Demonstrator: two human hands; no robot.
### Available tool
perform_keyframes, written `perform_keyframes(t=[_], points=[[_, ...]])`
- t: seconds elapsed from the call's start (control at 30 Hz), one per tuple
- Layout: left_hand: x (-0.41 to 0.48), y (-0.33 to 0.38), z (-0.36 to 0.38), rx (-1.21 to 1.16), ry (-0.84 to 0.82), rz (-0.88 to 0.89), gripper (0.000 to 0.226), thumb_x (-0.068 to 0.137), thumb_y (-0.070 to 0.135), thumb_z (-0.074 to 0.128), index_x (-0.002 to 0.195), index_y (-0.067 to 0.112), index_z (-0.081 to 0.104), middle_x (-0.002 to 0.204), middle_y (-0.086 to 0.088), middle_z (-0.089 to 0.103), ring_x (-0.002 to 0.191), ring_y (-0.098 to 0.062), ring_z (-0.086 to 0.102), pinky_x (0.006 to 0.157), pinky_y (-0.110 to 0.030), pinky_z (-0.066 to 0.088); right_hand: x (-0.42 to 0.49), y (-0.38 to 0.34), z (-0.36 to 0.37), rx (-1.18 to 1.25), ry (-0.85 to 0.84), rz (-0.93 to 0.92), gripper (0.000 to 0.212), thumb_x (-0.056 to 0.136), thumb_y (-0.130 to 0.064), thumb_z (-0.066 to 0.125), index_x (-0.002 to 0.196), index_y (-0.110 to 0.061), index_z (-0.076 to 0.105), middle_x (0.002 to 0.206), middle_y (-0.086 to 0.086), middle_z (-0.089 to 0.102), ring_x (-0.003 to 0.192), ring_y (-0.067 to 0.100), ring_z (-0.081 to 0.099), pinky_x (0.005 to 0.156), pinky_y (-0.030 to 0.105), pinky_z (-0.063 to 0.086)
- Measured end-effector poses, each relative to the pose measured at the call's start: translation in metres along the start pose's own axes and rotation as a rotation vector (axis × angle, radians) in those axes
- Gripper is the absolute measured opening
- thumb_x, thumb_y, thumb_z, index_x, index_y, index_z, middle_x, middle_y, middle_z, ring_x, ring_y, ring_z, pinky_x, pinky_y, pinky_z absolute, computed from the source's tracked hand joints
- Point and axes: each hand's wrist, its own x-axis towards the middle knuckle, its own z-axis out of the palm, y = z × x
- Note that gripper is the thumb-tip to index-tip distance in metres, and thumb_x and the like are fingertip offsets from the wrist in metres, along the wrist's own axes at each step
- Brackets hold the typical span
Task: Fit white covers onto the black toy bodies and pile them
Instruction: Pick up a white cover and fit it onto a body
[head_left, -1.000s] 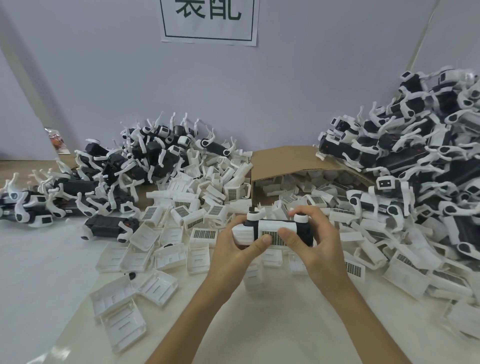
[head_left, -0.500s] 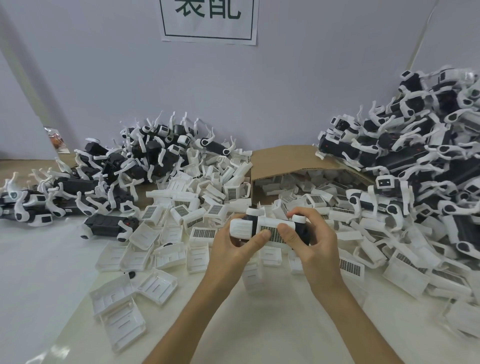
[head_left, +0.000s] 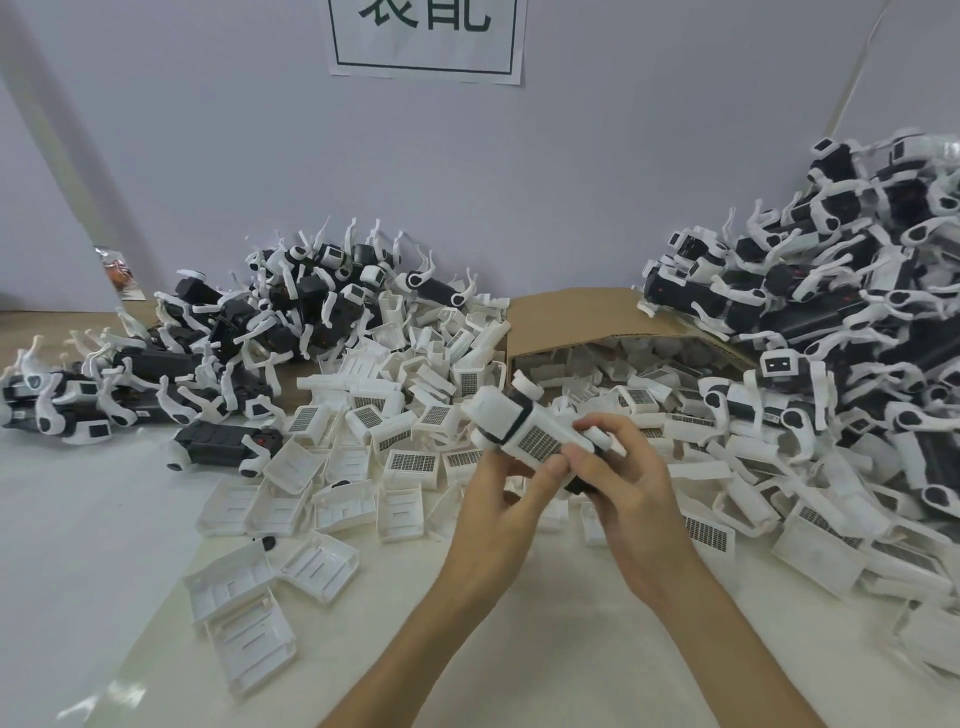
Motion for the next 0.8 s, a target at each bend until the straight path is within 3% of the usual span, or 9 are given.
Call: perform_keyframes(t=[0.1, 0.23, 0.33, 0.4, 0.53, 0.63, 0.7, 0.8], points=[[0.002, 0.002, -0.004, -0.066, 0.077, 0.024, 0.04, 0.091, 0.049, 0.056, 0.121, 0.024, 0.063, 0.109, 0.017, 0.072, 0.102, -0.003, 0.067, 0.08, -0.015, 0.05, -0.003, 0.003, 0.007, -0.072, -0.014, -0.024, 0.025, 0.082, -0.032, 0.073, 0.105, -0.024, 0.067, 0.103, 0.007, 0.075, 0.095, 0.02, 0.072, 0.077, 0.023, 0.055], [0.0, 0.002, -0.003, -0.133, 0.088, 0.029, 0.032, 0.1, 0.042, 0.053, 0.126, 0.024, 0.06, 0.115, 0.012, 0.072, 0.11, -0.008, 0.067, 0.091, -0.025, 0.053, -0.003, 0.004, 0.009, -0.304, -0.04, -0.094, 0.033, 0.087, -0.053, 0.068, 0.115, -0.037, 0.064, 0.104, -0.008, 0.075, 0.096, 0.011, 0.071, 0.082, 0.025, 0.055], [-0.002, 0.001, 0.0, -0.161, 0.091, 0.026, 0.037, 0.097, 0.04, 0.049, 0.129, 0.022, 0.057, 0.118, 0.012, 0.071, 0.113, -0.007, 0.066, 0.092, -0.024, 0.052, -0.004, 0.005, 0.007, -0.532, 0.037, -0.186, 0.037, 0.082, -0.068, 0.06, 0.114, -0.05, 0.063, 0.087, -0.018, 0.071, 0.079, 0.004, 0.066, 0.066, 0.011, 0.047], [-0.002, 0.001, 0.0, -0.184, 0.08, 0.03, 0.036, 0.098, 0.037, 0.05, 0.13, 0.022, 0.054, 0.118, 0.016, 0.071, 0.113, -0.005, 0.066, 0.091, -0.019, 0.051, -0.003, 0.006, 0.002, -0.625, 0.078, -0.216, 0.042, 0.08, -0.07, 0.057, 0.115, -0.049, 0.066, 0.084, -0.018, 0.067, 0.071, 0.004, 0.061, 0.061, 0.011, 0.043], [0.0, 0.002, -0.004, -0.232, 0.055, 0.022, 0.039, 0.099, 0.031, 0.056, 0.134, 0.013, 0.052, 0.117, 0.003, 0.072, 0.109, -0.011, 0.069, 0.087, -0.021, 0.054, 0.0, 0.005, -0.004, -0.724, 0.037, -0.217, 0.044, 0.075, -0.071, 0.056, 0.113, -0.049, 0.065, 0.099, -0.018, 0.052, 0.095, 0.0, 0.054, 0.075, 0.009, 0.04], [0.0, 0.001, -0.006, -0.262, 0.013, 0.007, 0.048, 0.097, 0.033, 0.051, 0.14, 0.013, 0.049, 0.121, -0.001, 0.07, 0.112, -0.017, 0.068, 0.087, -0.024, 0.055, -0.001, 0.005, -0.001, -0.686, -0.08, -0.196, 0.041, 0.083, -0.062, 0.06, 0.116, -0.038, 0.067, 0.115, -0.017, 0.056, 0.113, 0.001, 0.055, 0.089, 0.012, 0.043], [-0.001, 0.0, -0.006, -0.275, 0.005, -0.004, 0.049, 0.095, 0.033, 0.051, 0.14, 0.014, 0.048, 0.122, -0.003, 0.069, 0.114, -0.019, 0.067, 0.088, -0.026, 0.055, -0.001, 0.006, 0.0, -0.669, -0.113, -0.18, 0.032, 0.091, -0.051, 0.063, 0.117, -0.032, 0.068, 0.113, -0.015, 0.063, 0.111, 0.003, 0.059, 0.091, 0.02, 0.047], [0.0, 0.0, -0.006, -0.294, 0.008, -0.012, 0.047, 0.093, 0.031, 0.055, 0.134, 0.01, 0.05, 0.116, -0.01, 0.072, 0.108, -0.018, 0.07, 0.082, -0.023, 0.055, -0.003, 0.004, 0.001, -0.662, -0.125, -0.18, 0.029, 0.09, -0.048, 0.06, 0.115, -0.035, 0.069, 0.106, -0.017, 0.068, 0.108, 0.003, 0.06, 0.089, 0.014, 0.045]])
